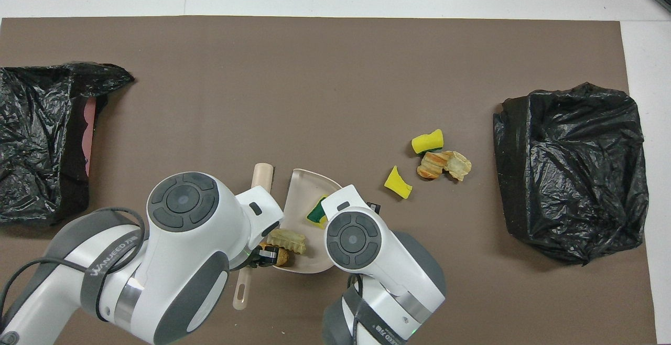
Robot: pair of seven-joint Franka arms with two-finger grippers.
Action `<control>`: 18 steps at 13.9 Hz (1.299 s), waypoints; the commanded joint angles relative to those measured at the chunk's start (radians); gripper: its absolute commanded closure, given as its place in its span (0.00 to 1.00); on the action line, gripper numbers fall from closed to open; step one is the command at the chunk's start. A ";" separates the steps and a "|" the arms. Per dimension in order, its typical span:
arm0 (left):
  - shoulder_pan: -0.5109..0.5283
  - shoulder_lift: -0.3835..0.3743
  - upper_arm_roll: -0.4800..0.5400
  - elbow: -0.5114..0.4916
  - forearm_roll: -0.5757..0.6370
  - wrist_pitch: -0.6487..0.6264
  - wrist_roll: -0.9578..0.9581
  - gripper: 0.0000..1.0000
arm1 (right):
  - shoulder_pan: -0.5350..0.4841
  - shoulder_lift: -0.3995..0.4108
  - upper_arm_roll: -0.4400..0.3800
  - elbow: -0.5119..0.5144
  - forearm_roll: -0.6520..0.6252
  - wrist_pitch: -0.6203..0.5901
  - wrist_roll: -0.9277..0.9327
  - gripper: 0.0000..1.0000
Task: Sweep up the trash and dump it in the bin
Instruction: 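Sweep the sponges and corn pieces into the dustpan with the left gripper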
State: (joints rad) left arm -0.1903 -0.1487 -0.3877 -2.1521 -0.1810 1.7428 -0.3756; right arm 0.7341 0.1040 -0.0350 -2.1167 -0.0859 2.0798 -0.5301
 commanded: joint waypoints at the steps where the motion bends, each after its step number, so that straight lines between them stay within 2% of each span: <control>1: 0.002 -0.100 0.000 -0.099 -0.015 -0.016 -0.156 1.00 | -0.012 0.005 0.000 -0.008 -0.012 0.023 -0.024 1.00; 3: 0.002 -0.153 0.000 -0.196 -0.017 0.004 -0.231 1.00 | -0.021 0.005 0.000 -0.008 -0.012 0.023 -0.036 1.00; 5: -0.004 -0.152 -0.002 -0.236 -0.031 0.044 -0.319 1.00 | -0.021 0.005 0.000 -0.008 -0.011 0.023 -0.036 1.00; 8: -0.035 -0.150 -0.013 -0.319 -0.138 0.154 -0.323 1.00 | -0.021 0.005 0.000 -0.008 -0.011 0.023 -0.036 1.00; 9: -0.053 -0.132 -0.019 -0.313 -0.181 0.197 -0.321 1.00 | -0.022 0.005 0.000 -0.009 -0.011 0.023 -0.036 1.00; 12: -0.087 -0.097 -0.107 -0.280 -0.198 0.300 -0.220 1.00 | -0.022 0.005 0.000 -0.009 -0.011 0.022 -0.036 1.00; 15: -0.078 0.004 -0.114 -0.154 -0.198 0.290 -0.192 1.00 | -0.022 0.005 0.000 -0.009 -0.011 0.022 -0.036 1.00; 18: -0.071 0.003 -0.106 -0.135 -0.193 0.232 -0.166 1.00 | -0.022 0.005 0.000 -0.009 -0.012 0.023 -0.036 1.00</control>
State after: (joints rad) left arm -0.2684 -0.1637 -0.5038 -2.3174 -0.3722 2.0266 -0.5734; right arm 0.7263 0.1062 -0.0370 -2.1176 -0.0859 2.0801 -0.5448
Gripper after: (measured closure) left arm 0.749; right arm 0.678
